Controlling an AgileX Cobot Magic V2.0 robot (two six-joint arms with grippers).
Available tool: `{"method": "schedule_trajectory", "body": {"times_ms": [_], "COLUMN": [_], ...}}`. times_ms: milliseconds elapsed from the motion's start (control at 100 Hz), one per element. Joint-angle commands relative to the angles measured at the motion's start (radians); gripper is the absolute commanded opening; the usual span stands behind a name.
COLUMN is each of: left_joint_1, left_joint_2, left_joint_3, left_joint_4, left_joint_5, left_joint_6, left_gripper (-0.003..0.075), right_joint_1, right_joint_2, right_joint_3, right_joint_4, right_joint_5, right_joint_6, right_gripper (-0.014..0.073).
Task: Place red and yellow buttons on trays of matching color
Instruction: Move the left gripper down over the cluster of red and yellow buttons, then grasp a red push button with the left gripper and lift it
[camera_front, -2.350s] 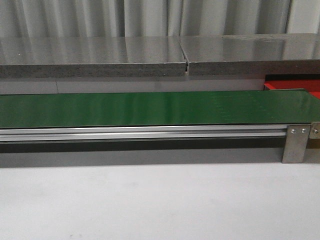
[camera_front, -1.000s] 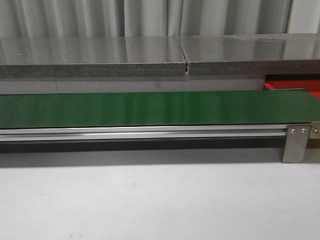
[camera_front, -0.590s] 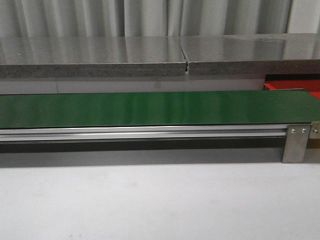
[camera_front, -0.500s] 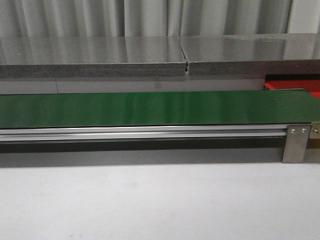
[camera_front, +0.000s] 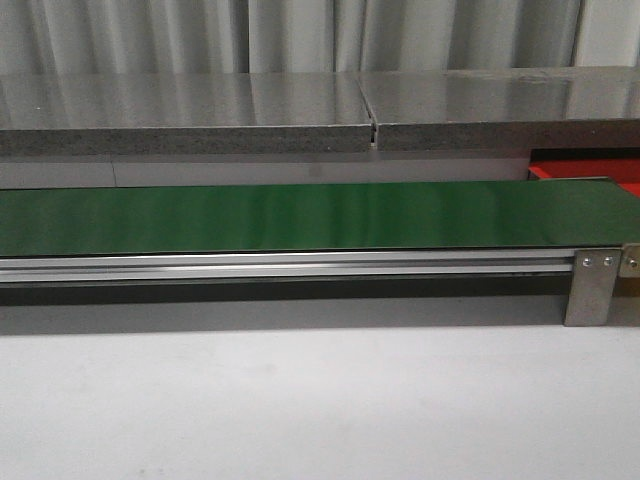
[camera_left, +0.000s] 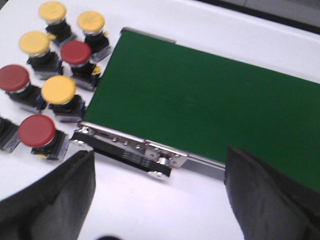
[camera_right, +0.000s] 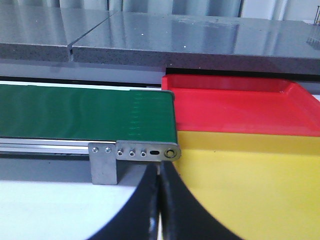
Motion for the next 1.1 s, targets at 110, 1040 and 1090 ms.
{"method": "schedule_trajectory", "body": {"times_ms": [110,1040,1090], "left_joint_1": [0.121,0.3,0.3], "left_joint_2": [0.134,0.694,0.708], "left_joint_3": [-0.152,-0.478,-0.488], "left_joint_4": [-0.018,0.009,0.013], "left_joint_5": [0.11,0.309,0.311], "left_joint_6": [-0.011,-0.115,-0.124], "left_gripper": [0.0522,0.0516,0.0516], "right_joint_1": [-0.005,-0.005,-0.005], "right_joint_2": [-0.014,-0.014,-0.014], "right_joint_3": [-0.01,-0.01,-0.01], "right_joint_4": [-0.009,-0.009,-0.009], "right_joint_5": [-0.073,-0.073,-0.073], "right_joint_6": [-0.003,-0.003,-0.003], "right_gripper": [-0.0067,-0.0067,-0.0067]}}
